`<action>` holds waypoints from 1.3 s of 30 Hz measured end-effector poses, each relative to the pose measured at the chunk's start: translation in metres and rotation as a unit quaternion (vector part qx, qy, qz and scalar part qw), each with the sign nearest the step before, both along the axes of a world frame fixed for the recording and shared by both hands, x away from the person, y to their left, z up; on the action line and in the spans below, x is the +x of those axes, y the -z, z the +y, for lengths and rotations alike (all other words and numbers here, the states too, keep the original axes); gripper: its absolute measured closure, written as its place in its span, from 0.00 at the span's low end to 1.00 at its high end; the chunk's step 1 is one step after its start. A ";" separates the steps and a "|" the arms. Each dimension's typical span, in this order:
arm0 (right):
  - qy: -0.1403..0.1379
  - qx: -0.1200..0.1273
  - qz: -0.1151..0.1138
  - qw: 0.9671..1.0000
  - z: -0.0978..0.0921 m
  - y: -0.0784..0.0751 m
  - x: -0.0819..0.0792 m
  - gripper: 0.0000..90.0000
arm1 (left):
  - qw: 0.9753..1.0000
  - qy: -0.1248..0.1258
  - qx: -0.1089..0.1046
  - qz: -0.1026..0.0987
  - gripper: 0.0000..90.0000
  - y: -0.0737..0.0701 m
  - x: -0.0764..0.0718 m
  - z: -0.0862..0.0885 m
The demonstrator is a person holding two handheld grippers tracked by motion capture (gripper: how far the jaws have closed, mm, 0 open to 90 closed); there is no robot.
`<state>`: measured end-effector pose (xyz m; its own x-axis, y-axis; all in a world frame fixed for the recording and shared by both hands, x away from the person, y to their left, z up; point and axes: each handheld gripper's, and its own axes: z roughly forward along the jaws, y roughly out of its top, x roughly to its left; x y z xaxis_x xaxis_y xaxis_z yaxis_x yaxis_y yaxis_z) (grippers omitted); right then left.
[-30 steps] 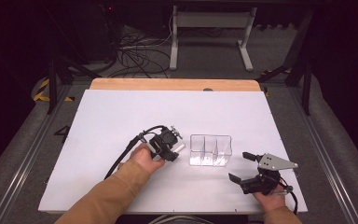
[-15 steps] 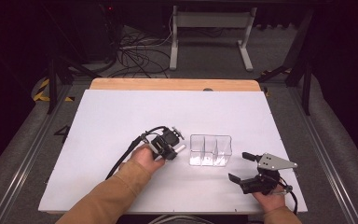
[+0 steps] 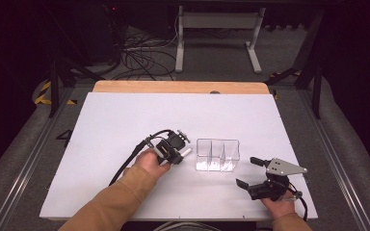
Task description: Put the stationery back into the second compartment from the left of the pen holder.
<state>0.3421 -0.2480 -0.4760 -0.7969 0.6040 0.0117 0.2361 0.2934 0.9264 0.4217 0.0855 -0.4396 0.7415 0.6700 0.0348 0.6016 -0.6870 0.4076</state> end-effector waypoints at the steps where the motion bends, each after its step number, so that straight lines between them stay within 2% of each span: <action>1: 0.000 0.000 0.000 1.000 0.000 0.000 0.000 0.03 | 1.000 -0.002 -0.003 -0.002 0.88 -0.001 0.000 0.001; 5: 0.000 -0.001 0.000 1.000 0.000 0.000 0.000 0.03 | 1.000 -0.003 -0.016 -0.015 0.88 -0.007 -0.002 0.004; 11: 0.001 -0.001 0.000 1.000 0.000 0.000 0.000 0.03 | 0.998 -0.003 -0.050 -0.034 0.88 -0.021 -0.006 0.011; 18: 0.000 -0.002 -0.001 1.000 0.001 0.000 0.000 0.03 | 0.995 0.002 -0.081 -0.061 0.88 -0.035 -0.012 0.017; 22: 0.000 -0.003 -0.001 1.000 0.001 0.000 0.000 0.04 | 0.992 0.002 -0.100 -0.081 0.88 -0.041 -0.015 0.020; 28: 0.000 -0.002 0.000 1.000 0.001 0.000 0.000 0.04 | 0.985 0.008 -0.139 -0.103 0.87 -0.050 -0.019 0.027; 31: 0.000 -0.003 -0.001 1.000 0.001 0.000 0.000 0.04 | 0.980 0.006 -0.163 -0.115 0.88 -0.055 -0.021 0.031; 34: 0.000 -0.003 -0.001 1.000 0.001 0.000 0.000 0.04 | 0.975 0.007 -0.184 -0.127 0.87 -0.059 -0.024 0.034; 37: 0.000 -0.003 -0.001 1.000 0.001 0.000 0.000 0.04 | 0.968 0.008 -0.206 -0.141 0.88 -0.063 -0.026 0.037; 39: 0.000 -0.003 0.000 1.000 0.001 0.000 0.000 0.04 | 0.963 0.012 -0.229 -0.145 0.88 -0.066 -0.028 0.040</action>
